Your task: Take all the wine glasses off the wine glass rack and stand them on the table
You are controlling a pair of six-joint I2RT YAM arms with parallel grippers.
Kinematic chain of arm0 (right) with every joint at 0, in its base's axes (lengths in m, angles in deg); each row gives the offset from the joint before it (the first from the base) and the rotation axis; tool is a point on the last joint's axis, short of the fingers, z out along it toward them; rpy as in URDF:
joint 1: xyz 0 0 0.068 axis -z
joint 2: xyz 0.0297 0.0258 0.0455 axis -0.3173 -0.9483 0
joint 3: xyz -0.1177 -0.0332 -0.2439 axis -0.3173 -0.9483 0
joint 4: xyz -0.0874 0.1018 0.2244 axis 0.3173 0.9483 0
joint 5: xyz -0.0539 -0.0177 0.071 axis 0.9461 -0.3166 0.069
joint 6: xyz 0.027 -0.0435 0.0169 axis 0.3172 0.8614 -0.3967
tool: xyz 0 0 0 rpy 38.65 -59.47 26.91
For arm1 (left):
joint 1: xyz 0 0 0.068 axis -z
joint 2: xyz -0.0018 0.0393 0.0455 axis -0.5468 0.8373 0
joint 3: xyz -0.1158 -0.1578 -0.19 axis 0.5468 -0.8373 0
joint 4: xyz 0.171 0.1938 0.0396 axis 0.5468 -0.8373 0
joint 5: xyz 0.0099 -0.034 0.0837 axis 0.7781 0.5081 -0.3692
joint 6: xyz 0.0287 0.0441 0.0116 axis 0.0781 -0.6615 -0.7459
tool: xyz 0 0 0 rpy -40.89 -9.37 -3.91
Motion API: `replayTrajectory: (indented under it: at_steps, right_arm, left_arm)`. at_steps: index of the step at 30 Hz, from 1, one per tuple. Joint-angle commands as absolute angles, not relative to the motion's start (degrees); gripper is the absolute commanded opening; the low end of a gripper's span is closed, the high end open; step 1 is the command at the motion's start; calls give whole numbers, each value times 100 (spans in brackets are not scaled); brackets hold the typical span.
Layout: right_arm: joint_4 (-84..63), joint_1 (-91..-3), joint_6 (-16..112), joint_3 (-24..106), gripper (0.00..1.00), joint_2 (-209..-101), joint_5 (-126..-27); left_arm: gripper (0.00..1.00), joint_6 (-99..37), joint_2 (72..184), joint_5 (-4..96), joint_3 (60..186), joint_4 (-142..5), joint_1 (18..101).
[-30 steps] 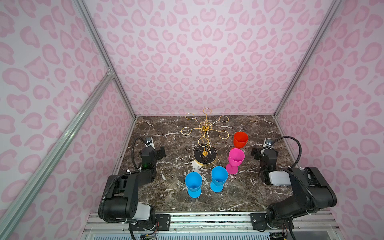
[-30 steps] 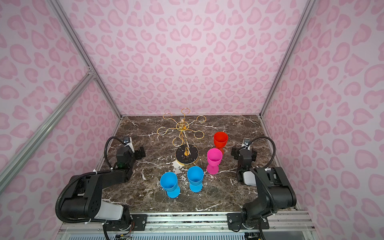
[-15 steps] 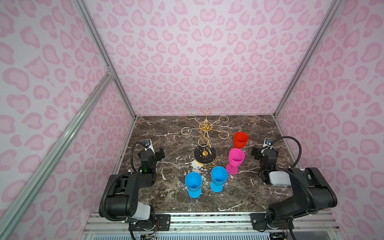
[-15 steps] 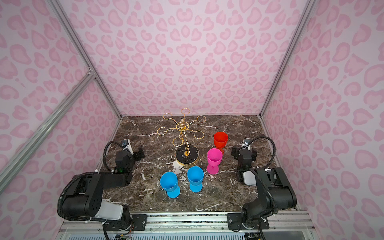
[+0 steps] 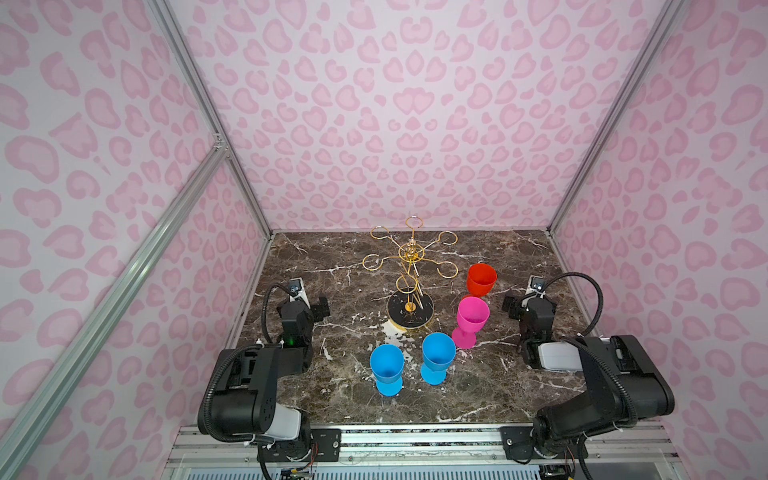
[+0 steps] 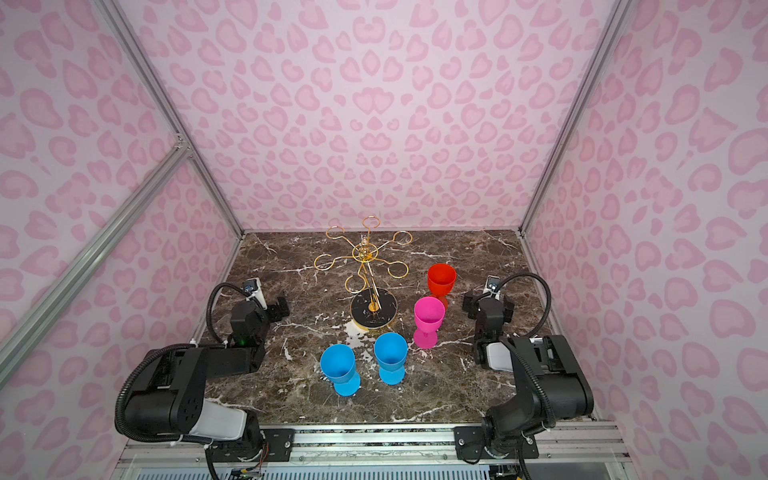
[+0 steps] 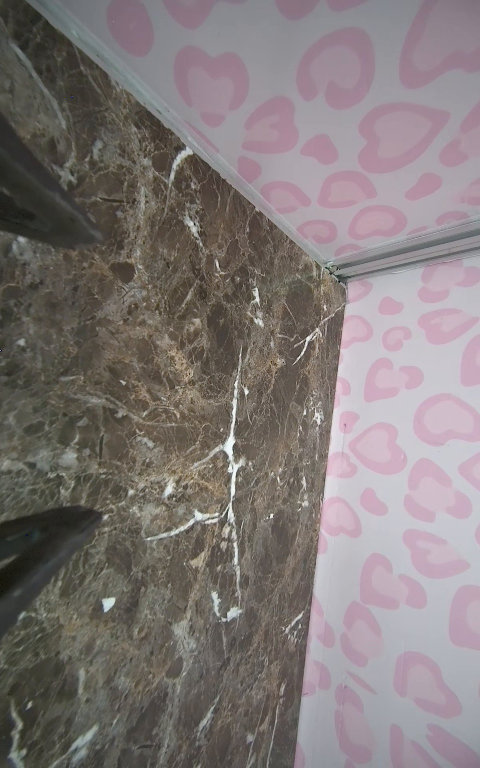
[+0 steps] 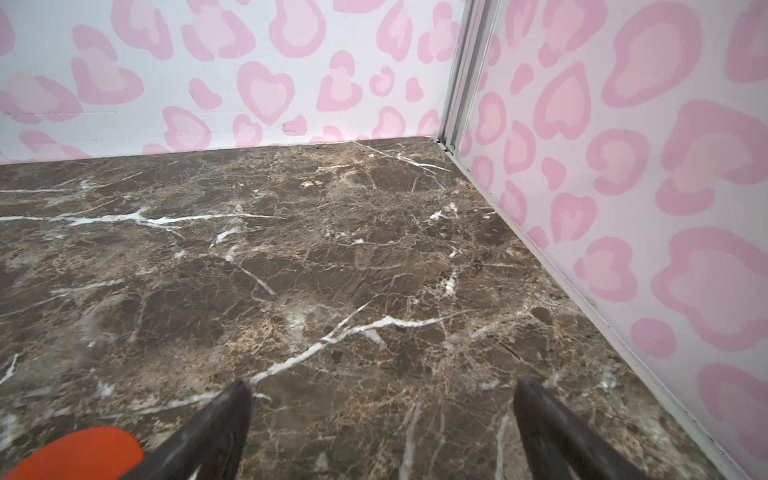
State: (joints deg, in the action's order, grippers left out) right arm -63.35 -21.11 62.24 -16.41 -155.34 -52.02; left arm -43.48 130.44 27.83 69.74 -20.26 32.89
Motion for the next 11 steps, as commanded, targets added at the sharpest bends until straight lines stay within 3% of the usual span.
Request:
replayTrajectory:
  at_steps: [1,11]
  right_arm:
    - [-6467,-2116,6257,-1648,100,-15538,-5117]
    - [-6468,-2122,6257,-1649,100,-15537,-5110]
  left_arm:
    - [98,-4402,13035,2819,6970,-1722,3287]
    - [98,-4378,13052,2934,7024,-1805,3222]
